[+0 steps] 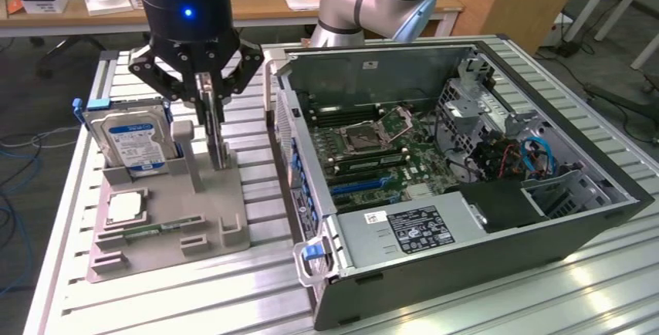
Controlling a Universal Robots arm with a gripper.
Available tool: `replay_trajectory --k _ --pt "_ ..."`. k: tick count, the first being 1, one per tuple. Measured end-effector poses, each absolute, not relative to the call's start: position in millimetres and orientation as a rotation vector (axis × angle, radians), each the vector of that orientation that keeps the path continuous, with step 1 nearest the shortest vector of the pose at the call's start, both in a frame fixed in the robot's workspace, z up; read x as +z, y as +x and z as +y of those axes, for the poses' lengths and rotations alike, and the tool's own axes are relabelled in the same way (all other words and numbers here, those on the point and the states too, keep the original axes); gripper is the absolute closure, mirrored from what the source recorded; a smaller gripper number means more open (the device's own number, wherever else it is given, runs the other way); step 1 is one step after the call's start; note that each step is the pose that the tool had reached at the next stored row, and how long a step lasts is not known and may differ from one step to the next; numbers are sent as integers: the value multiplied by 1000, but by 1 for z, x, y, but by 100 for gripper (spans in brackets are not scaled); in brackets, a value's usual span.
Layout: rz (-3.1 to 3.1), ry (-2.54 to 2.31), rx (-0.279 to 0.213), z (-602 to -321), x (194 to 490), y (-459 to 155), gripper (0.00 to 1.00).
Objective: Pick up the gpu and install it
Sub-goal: 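Pick up the gpu and move the gpu toward the slot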
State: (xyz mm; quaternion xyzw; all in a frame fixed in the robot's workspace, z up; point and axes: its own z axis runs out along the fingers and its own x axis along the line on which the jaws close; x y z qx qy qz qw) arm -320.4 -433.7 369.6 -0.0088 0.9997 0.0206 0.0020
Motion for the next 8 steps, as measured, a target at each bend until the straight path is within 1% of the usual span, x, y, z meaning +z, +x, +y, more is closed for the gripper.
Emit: replay_trajectory --k 8 --pt "3137 -28 65 -434 375 -320 74"
